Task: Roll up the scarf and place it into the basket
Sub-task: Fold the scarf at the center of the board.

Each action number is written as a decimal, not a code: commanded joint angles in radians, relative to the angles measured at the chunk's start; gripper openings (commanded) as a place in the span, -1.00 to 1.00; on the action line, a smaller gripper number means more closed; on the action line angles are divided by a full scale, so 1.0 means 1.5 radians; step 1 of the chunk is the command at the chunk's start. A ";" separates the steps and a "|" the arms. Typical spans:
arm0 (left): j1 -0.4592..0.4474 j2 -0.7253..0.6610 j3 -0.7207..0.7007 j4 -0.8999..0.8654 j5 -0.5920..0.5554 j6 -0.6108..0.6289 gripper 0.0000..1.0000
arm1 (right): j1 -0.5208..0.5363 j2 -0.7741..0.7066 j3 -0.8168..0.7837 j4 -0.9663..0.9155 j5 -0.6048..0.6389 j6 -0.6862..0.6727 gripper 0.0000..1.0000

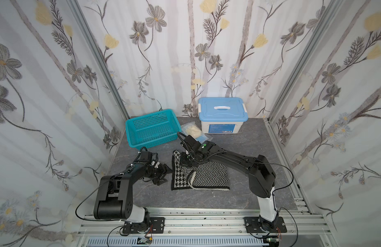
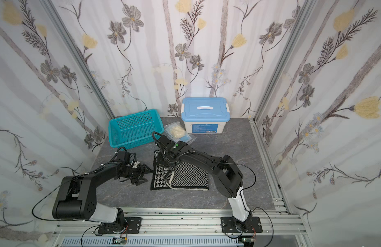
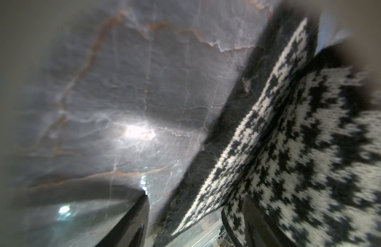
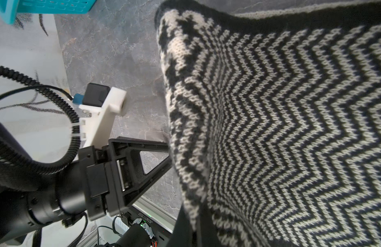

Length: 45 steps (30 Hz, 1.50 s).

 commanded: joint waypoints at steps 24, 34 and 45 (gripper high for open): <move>0.029 -0.118 0.138 -0.241 -0.076 0.086 0.52 | -0.046 -0.125 -0.093 0.056 -0.005 -0.060 0.78; -0.019 0.066 0.261 -0.199 -0.064 0.142 0.34 | -0.270 -0.366 -0.389 -0.022 0.013 -0.139 0.80; -0.077 0.237 0.337 -0.115 -0.100 0.129 0.50 | -0.277 -0.381 -0.540 0.040 -0.080 -0.169 0.80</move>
